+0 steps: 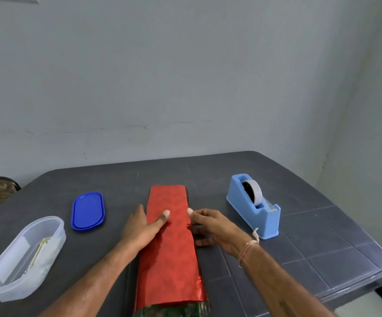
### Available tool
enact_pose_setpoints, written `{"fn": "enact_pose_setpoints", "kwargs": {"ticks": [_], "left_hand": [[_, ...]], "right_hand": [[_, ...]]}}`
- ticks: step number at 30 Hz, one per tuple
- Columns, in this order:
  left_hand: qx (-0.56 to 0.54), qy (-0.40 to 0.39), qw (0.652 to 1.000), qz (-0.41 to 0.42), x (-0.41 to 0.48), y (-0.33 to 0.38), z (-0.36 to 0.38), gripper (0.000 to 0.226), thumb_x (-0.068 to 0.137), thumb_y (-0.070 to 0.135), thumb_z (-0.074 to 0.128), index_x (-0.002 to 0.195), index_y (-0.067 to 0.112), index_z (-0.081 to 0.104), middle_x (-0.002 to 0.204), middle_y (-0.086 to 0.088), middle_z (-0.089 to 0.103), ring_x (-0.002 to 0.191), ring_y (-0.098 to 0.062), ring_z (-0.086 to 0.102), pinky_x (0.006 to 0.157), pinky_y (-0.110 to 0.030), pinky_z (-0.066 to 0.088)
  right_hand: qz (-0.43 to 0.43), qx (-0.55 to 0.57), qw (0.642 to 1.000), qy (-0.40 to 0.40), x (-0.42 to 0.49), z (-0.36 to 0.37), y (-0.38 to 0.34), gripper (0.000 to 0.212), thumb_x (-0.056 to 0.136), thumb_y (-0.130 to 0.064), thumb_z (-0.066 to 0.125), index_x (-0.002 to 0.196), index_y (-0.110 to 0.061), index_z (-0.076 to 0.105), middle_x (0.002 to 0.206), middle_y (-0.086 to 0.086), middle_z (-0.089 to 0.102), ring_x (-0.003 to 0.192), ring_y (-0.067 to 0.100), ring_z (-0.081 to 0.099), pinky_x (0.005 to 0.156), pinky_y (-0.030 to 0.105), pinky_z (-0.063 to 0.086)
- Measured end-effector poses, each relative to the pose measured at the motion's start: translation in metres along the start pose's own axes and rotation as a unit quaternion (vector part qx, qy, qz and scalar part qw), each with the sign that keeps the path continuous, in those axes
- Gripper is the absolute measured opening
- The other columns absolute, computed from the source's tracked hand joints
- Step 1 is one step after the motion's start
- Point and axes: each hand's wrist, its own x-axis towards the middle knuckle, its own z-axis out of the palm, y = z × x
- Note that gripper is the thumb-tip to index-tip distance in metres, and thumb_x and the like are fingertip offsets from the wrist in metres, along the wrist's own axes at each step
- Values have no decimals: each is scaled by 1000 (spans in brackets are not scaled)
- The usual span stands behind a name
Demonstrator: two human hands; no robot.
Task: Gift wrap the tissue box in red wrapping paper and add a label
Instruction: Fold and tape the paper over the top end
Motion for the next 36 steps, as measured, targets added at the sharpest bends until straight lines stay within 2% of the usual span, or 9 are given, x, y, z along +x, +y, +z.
{"fn": "enact_pose_setpoints", "kwargs": {"ticks": [2,4,6,10,15,22,27,32,36], "left_hand": [[-98,16,995,-28,-6,3,1,57,78,68,74,104,17,72,104,-2,77,97,-21,73,90,-45,59],[-167,22,986,-14,-10,9,-1,39,78,52,82,94,17,76,90,0,79,85,-19,75,85,-45,62],[-235,46,971,22,-18,22,-5,31,80,42,85,98,20,73,92,2,79,87,-18,76,81,-40,62],[-285,115,941,141,-37,55,-27,39,88,32,80,118,31,56,108,15,69,92,8,67,75,-15,51],[-280,154,913,255,-56,65,-41,52,91,27,77,136,31,50,124,17,67,112,8,64,92,-17,52],[-224,133,923,283,-75,53,-51,71,89,47,74,152,34,44,150,17,53,139,3,46,107,-22,43],[-187,124,932,284,-90,58,-63,59,84,48,71,132,52,38,121,41,49,112,21,48,99,-14,41],[-132,128,934,307,-90,57,-74,53,87,52,68,137,41,54,124,37,54,122,4,52,106,-25,42],[-129,148,927,319,-94,61,-78,50,87,50,66,134,30,65,129,28,58,123,9,51,97,-3,37]], "right_hand": [[10,5,1000,26,-5,13,-8,60,84,-49,81,122,-6,64,108,6,75,99,22,72,86,47,63],[0,17,998,57,-10,24,-16,53,87,-41,80,120,-4,62,98,4,73,83,18,68,67,34,62],[-41,31,995,84,-14,30,-26,45,88,-36,79,117,-7,62,94,2,72,79,16,66,61,28,55],[-191,31,976,102,-23,32,-62,36,89,-30,80,115,-12,63,108,5,75,92,14,73,81,35,63],[-325,-16,938,120,-38,39,-72,45,84,-39,83,123,-27,66,122,-4,73,115,15,69,96,38,58],[-379,-79,913,132,-66,45,-67,46,90,-42,76,134,-37,61,128,-18,69,120,1,64,92,27,56],[-387,-109,905,138,-75,46,-68,55,87,-45,77,138,-39,58,123,-24,69,117,-5,63,80,15,56],[-390,-131,902,132,-75,41,-67,51,88,-40,79,135,-42,59,127,-18,68,122,-2,60,87,28,61],[-418,-179,882,124,-74,37,-70,50,91,-37,77,139,-34,62,137,-19,63,125,1,60,86,31,63]]}}
